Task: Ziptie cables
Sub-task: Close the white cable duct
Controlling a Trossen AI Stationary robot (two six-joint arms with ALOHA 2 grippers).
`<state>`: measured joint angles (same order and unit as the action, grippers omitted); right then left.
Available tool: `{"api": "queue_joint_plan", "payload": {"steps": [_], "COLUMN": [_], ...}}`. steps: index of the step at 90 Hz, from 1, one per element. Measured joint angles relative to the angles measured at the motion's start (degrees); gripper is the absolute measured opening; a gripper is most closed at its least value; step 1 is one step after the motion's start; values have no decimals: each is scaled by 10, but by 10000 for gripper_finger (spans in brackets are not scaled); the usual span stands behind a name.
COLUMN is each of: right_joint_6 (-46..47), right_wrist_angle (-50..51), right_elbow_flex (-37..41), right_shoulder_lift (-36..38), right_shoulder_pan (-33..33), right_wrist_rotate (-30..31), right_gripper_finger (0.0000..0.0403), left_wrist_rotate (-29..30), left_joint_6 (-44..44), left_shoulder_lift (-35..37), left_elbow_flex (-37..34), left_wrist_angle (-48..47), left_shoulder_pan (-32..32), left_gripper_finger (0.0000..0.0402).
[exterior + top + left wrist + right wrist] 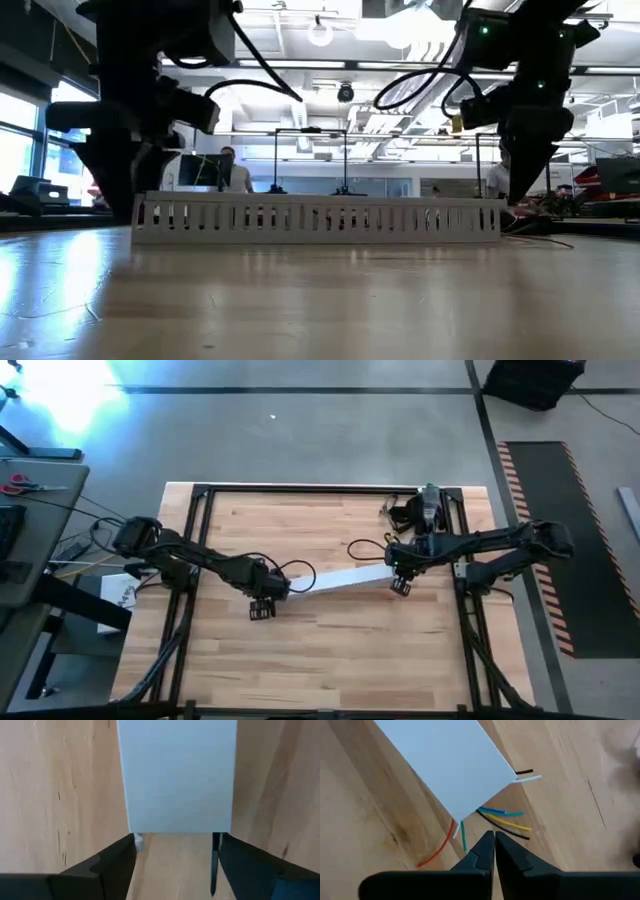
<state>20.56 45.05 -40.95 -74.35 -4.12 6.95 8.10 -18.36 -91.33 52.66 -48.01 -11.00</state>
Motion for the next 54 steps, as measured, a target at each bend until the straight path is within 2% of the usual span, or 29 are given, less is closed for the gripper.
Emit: {"api": "queue_joint_plan", "payload": {"steps": [26,54], "right_joint_6": [-6,-16], "right_wrist_angle": [-80,-122], "right_elbow_flex": [23,26], "right_shoulder_lift": [0,-6], "right_shoulder_pan": [0,-1], "right_wrist_rotate": [1,-3], "right_gripper_finger": [0,0], "left_wrist_rotate": [-18,-2], "left_joint_6": [5,26], "left_shoulder_lift": [0,0], "left_elbow_flex": [-4,-6], "left_wrist_angle": [26,40], "left_shoulder_pan": [0,1], "left_gripper_finger": [240,155]}}
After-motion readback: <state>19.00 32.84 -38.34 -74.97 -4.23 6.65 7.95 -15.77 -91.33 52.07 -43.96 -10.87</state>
